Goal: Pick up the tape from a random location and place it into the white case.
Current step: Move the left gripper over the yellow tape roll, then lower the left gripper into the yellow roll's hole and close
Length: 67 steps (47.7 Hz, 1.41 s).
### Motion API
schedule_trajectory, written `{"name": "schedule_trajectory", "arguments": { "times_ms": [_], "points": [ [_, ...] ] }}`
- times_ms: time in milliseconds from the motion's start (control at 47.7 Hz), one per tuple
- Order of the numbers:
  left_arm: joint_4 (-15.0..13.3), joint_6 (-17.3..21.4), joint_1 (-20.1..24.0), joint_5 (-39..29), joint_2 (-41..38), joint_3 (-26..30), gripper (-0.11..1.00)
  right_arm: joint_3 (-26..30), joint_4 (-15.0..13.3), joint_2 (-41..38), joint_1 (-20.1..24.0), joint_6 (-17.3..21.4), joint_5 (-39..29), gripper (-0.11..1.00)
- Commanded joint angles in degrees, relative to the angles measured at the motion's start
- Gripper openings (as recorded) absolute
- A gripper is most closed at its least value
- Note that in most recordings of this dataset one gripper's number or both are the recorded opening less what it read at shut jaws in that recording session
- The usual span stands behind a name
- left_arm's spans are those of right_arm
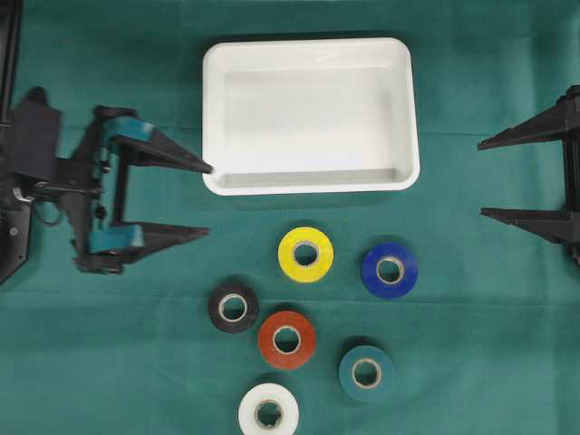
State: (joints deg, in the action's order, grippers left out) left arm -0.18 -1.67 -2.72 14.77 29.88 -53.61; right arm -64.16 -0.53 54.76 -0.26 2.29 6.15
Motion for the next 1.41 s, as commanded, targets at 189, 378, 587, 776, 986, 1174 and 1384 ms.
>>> {"name": "schedule_trajectory", "arguments": {
  "times_ms": [189, 378, 587, 776, 986, 1174, 1384],
  "points": [
    [-0.09, -0.09, -1.93, 1.85, -9.49, 9.67, 1.00, 1.67, -0.44, -0.44, -0.09, -0.09, 0.44, 0.92],
    [-0.09, 0.00, -2.02, 1.58, -13.89, 14.77, 1.00, 1.67, -0.44, -0.44, -0.09, -0.09, 0.53, 0.92],
    [-0.09, 0.00, -2.02, 0.26, -15.29, 16.52, 1.00, 1.67, -0.44, -0.44, -0.09, -0.09, 0.53, 0.92],
    [-0.18, -0.44, -2.02, -3.16, -15.56, 17.40, 1.00, 1.76, -0.44, -0.53, -0.09, -0.09, 0.53, 0.92],
    [-0.18, -2.37, -2.02, -18.11, -18.90, 23.99, 1.00, 2.02, -0.44, -0.53, -0.09, -0.09, 0.35, 0.92],
    [-0.18, -2.64, -2.11, -35.86, -23.38, 32.78, 1.00, 2.11, -0.53, -0.53, -0.09, -0.18, 0.26, 0.92],
    [-0.26, -2.72, -2.81, -50.10, -28.65, 41.66, 1.00, 2.02, -0.79, -0.70, -0.09, -0.09, 0.26, 0.92]
  ]
}}
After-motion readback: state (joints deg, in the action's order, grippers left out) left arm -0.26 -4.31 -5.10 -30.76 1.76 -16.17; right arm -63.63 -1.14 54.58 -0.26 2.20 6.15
